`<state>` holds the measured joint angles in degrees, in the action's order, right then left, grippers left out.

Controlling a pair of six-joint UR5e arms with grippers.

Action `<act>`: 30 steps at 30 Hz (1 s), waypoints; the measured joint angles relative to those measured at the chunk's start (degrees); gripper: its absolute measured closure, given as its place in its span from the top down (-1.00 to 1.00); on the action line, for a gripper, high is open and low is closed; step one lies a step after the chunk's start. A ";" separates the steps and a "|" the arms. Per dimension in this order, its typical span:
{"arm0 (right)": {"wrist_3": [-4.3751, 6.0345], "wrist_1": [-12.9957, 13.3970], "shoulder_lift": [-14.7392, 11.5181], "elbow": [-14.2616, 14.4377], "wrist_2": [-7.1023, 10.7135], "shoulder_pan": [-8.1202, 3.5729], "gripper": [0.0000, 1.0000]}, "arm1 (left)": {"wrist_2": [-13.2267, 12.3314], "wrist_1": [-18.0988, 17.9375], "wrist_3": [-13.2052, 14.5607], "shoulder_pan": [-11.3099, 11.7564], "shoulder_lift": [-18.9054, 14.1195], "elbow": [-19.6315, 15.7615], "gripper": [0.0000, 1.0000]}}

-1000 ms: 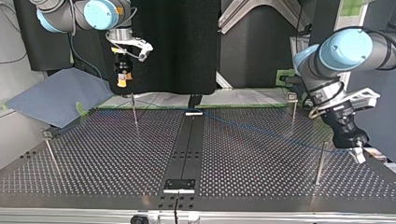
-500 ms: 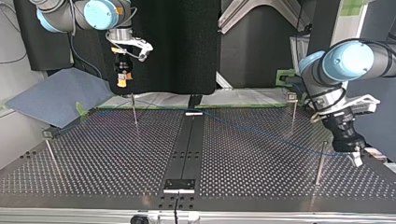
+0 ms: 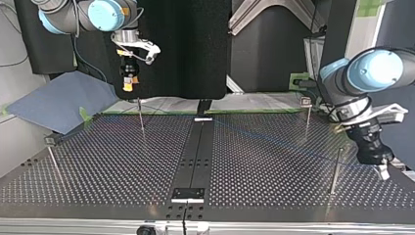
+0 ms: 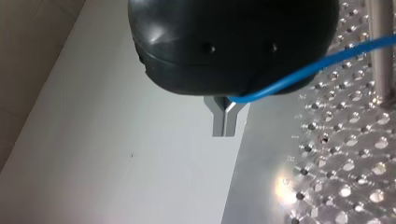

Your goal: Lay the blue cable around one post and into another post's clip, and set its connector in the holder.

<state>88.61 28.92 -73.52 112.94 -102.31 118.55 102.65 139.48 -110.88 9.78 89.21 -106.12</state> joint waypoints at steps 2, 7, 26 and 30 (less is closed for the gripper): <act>0.00 0.00 0.00 0.01 0.00 0.00 1.00 | -0.44 0.08 -0.02 0.21 0.40 0.09 -1.00; 0.00 0.00 0.00 0.01 0.00 -0.02 1.00 | -1.38 0.15 -0.04 0.42 1.51 0.18 -0.91; -0.02 0.05 0.01 0.13 0.00 0.24 1.00 | -1.13 0.61 -3.02 1.41 3.17 0.25 0.72; 0.01 0.43 0.02 0.42 0.00 0.24 1.00 | -1.11 0.63 -4.39 1.65 3.19 0.24 0.94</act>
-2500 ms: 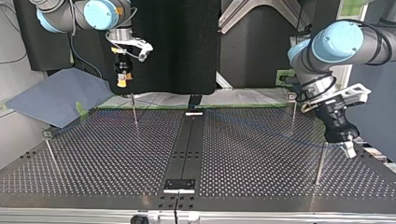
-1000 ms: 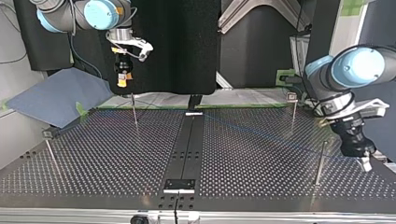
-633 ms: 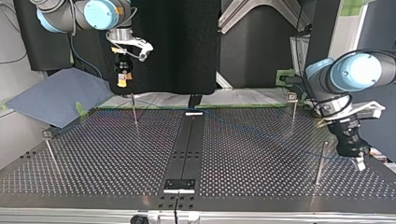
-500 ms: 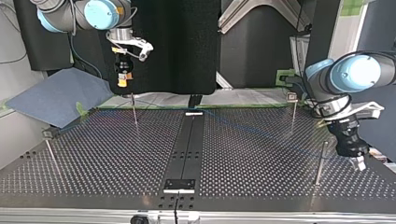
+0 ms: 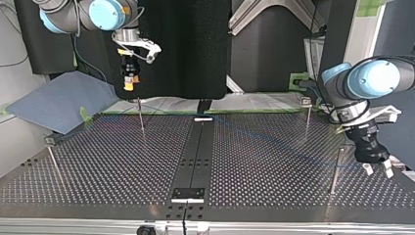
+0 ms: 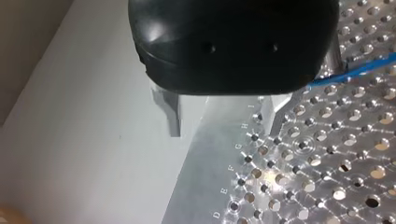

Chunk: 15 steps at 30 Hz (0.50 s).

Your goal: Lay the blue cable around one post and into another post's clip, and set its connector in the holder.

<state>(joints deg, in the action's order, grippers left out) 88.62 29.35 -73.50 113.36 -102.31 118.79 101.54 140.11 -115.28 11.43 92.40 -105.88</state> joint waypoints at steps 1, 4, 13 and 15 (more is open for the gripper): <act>0.00 0.06 0.00 0.04 0.00 0.00 1.00 | -0.01 0.00 -0.33 0.03 0.00 0.00 1.00; 0.00 0.15 -0.02 0.08 0.00 -0.03 1.00 | -0.10 0.08 -1.36 0.12 0.01 -0.02 1.00; 0.00 0.22 -0.02 0.09 0.00 -0.19 1.00 | 0.14 1.91 -2.09 0.18 0.12 -0.50 1.00; 0.00 0.24 -0.02 0.08 0.00 -0.19 1.00 | 0.53 2.82 -2.04 0.18 0.46 -0.51 1.00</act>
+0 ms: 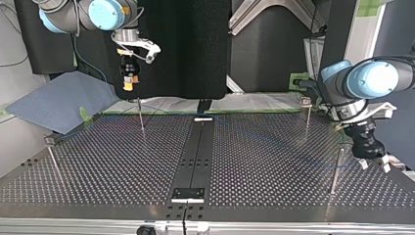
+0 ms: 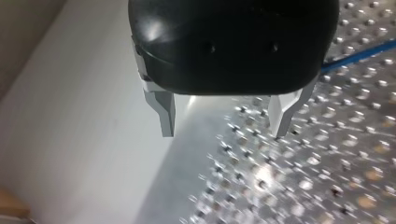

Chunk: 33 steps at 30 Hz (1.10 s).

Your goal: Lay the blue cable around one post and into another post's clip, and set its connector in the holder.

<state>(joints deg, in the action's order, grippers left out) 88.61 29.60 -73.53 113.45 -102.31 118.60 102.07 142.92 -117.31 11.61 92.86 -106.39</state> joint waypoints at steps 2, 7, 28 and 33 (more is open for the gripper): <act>0.00 0.01 0.00 0.00 0.00 0.00 1.00 | 0.25 1.18 0.04 -0.06 0.69 -0.01 1.00; 0.00 0.03 0.00 -0.01 0.00 0.00 1.00 | -0.34 2.82 0.11 -0.64 2.30 -0.02 1.00; 0.00 0.21 0.00 0.00 0.00 -0.07 1.00 | -5.40 5.01 -9.42 -0.70 2.70 -0.77 1.00; 0.00 0.13 -0.01 0.00 0.00 -0.07 1.00 | -7.97 4.35 -12.73 -0.31 2.65 -0.88 1.00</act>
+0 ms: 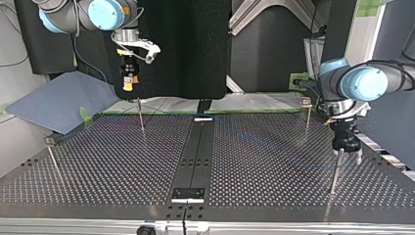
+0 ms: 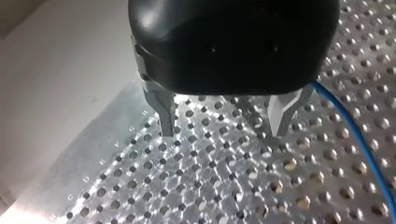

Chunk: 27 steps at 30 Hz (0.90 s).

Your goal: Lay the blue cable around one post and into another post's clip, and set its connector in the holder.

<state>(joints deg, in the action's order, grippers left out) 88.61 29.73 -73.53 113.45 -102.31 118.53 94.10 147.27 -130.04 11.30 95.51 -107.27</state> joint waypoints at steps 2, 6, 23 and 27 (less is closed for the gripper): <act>0.00 -0.05 0.00 -0.01 0.00 0.03 1.00 | -1.18 -0.33 -1.40 0.22 -0.01 0.00 1.00; -0.01 -0.09 -0.03 -0.01 0.00 0.14 1.00 | -2.72 -0.49 -4.00 0.67 -0.02 -0.02 1.00; 0.08 -0.33 -0.17 -0.01 0.00 0.35 1.00 | -6.97 1.52 -13.96 3.22 -0.54 -0.13 1.00; 0.13 -0.36 -0.24 -0.01 0.00 0.38 1.00 | -8.23 1.53 -16.12 3.80 -1.03 -0.15 1.00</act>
<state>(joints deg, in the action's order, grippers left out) 88.74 29.37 -73.77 113.44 -102.32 118.91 85.87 148.80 -146.16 15.10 94.48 -107.42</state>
